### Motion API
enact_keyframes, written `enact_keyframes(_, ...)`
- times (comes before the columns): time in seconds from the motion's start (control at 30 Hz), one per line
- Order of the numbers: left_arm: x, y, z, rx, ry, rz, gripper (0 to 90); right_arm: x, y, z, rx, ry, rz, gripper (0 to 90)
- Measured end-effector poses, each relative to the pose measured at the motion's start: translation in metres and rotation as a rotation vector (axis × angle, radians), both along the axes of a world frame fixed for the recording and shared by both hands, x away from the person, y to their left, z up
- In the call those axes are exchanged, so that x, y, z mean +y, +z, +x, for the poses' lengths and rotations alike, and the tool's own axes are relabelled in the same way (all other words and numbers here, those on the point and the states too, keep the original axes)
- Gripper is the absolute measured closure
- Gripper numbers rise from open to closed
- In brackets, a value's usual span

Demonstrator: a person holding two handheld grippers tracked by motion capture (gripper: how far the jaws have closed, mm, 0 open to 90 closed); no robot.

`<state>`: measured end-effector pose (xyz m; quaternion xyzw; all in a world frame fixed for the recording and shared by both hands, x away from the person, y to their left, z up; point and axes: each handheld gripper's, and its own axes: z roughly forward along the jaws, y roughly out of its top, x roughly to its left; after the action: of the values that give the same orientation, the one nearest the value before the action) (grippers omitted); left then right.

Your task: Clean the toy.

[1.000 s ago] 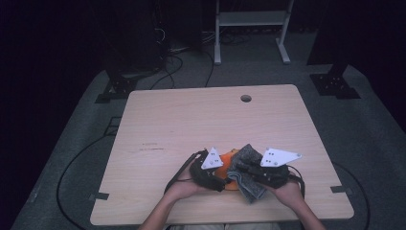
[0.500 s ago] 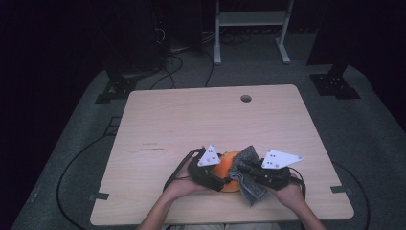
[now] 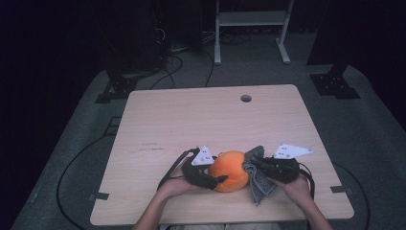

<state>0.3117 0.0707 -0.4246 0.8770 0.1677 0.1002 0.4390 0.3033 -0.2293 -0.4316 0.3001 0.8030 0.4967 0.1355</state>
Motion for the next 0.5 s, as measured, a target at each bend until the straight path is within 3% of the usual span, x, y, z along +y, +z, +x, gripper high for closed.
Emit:
enact_keyframes(0.27, 0.007, -0.001, -0.001, 0.004, -0.022, 0.006, 26.2, 0.006, 0.010, -0.005, -0.034, 0.025, 0.042, 79.3)
enact_keyframes(0.5, 0.008, -0.001, -0.001, 0.010, -0.023, 0.005, 26.1, -0.002, -0.005, 0.006, 0.041, -0.006, 0.029, 79.3)
